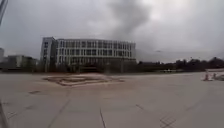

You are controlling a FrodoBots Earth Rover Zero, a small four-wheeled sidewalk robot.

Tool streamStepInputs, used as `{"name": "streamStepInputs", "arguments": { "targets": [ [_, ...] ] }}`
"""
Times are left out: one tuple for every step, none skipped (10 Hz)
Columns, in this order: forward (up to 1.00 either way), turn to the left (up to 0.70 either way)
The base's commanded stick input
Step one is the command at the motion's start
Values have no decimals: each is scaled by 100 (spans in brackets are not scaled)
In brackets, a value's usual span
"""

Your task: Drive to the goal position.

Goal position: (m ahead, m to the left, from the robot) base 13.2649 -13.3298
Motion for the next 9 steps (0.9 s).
{"name": "streamStepInputs", "arguments": {
  "targets": [
    [70, 0],
    [70, 0],
    [70, 0],
    [70, -16],
    [70, -31],
    [70, -33],
    [70, -34],
    [70, -14],
    [70, 0]
  ]
}}
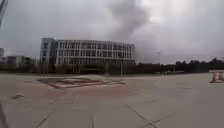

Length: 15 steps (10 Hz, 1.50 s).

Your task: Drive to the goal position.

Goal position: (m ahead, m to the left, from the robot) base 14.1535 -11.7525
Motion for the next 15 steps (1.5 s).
{"name": "streamStepInputs", "arguments": {
  "targets": [
    [70, 0],
    [70, 0],
    [70, 0],
    [70, 0],
    [70, 0],
    [70, 0],
    [70, 0],
    [70, 0],
    [70, 0],
    [70, 0],
    [70, 0],
    [70, 0],
    [70, 0],
    [70, 0],
    [70, 0]
  ]
}}
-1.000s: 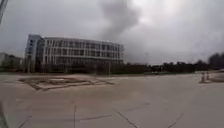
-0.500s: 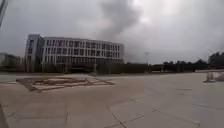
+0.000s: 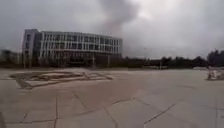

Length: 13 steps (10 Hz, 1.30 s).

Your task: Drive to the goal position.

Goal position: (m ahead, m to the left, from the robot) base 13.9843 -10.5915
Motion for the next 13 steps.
{"name": "streamStepInputs", "arguments": {
  "targets": [
    [70, 0],
    [70, 0],
    [70, 0],
    [70, 0],
    [70, 0],
    [70, 0],
    [70, 0],
    [70, 0],
    [70, 0],
    [70, 0],
    [70, 0],
    [70, 0],
    [70, 0]
  ]
}}
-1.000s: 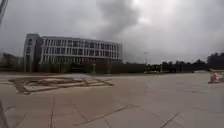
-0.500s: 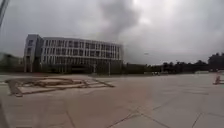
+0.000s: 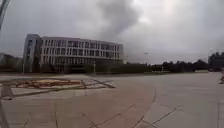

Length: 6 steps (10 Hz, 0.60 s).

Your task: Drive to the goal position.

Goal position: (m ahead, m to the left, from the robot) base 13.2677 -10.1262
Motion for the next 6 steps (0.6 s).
{"name": "streamStepInputs", "arguments": {
  "targets": [
    [70, 0],
    [70, 0],
    [70, 0],
    [70, 0],
    [70, 0],
    [70, 0]
  ]
}}
